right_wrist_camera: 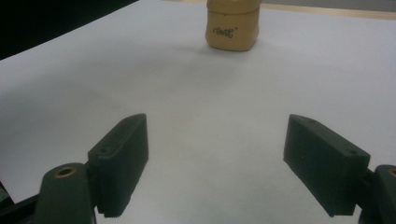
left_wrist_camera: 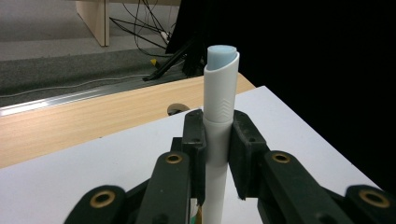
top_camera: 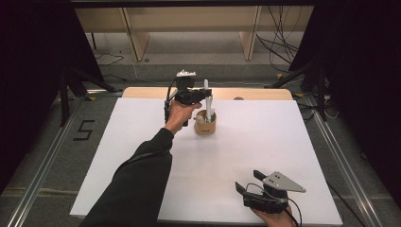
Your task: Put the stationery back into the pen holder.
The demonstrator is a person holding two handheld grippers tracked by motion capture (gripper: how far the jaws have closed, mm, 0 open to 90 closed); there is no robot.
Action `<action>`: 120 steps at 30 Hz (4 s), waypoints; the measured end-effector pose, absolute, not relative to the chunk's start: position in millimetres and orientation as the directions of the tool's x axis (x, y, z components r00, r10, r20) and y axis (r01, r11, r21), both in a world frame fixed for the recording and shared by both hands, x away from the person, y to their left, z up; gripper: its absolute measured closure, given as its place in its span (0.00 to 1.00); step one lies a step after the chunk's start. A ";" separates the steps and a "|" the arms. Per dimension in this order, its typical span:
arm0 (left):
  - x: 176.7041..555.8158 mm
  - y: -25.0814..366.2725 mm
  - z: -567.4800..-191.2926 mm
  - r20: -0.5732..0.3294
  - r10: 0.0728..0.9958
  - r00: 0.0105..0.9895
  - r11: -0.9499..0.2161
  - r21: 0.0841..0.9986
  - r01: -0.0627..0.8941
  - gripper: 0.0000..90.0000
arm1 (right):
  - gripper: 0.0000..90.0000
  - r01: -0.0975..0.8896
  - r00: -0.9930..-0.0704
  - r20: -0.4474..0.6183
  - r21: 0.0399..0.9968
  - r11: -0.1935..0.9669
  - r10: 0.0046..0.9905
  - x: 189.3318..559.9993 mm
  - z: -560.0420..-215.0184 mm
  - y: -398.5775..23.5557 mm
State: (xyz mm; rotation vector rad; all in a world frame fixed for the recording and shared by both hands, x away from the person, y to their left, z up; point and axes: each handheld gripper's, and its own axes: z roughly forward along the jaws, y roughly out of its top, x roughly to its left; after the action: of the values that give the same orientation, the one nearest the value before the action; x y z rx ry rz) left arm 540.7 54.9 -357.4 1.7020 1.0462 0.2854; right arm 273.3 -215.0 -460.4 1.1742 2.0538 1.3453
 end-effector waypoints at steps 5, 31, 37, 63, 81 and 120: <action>541.7 53.0 -362.1 -0.286 0.761 0.582 -0.054 0.866 0.497 0.86 | 0.26 0.423 -0.557 0.102 0.889 0.176 0.824 273.2 -460.4 -214.6; 539.4 44.1 -384.7 -0.223 0.779 0.586 -0.120 0.865 0.488 0.86 | 0.26 0.424 -0.558 0.102 0.888 0.178 0.824 273.2 -460.7 -214.8; 538.8 44.8 -387.9 -0.224 0.779 0.585 -0.124 0.860 0.495 0.86 | 0.26 0.426 -0.559 0.103 0.887 0.178 0.823 273.3 -460.9 -214.5; 533.3 43.1 -394.5 -0.199 0.783 0.589 -0.150 0.859 0.490 0.86 | 0.26 0.431 -0.561 0.110 0.885 0.177 0.820 273.9 -461.5 -214.2; 531.4 42.9 -397.5 -0.183 0.783 0.594 -0.172 0.855 0.490 0.85 | 0.26 0.431 -0.563 0.109 0.884 0.179 0.819 273.9 -461.6 -213.8; 525.1 49.1 -379.3 -0.193 0.778 0.597 -0.156 0.862 0.483 0.54 | 0.26 0.432 -0.559 0.112 0.885 0.173 0.821 274.5 -461.7 -214.6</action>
State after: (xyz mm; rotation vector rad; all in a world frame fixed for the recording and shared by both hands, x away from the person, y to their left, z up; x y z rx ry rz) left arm 525.1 49.1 -379.3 1.8081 1.0258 0.3638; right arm 274.5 -214.6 -461.7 1.1839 2.0641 1.3499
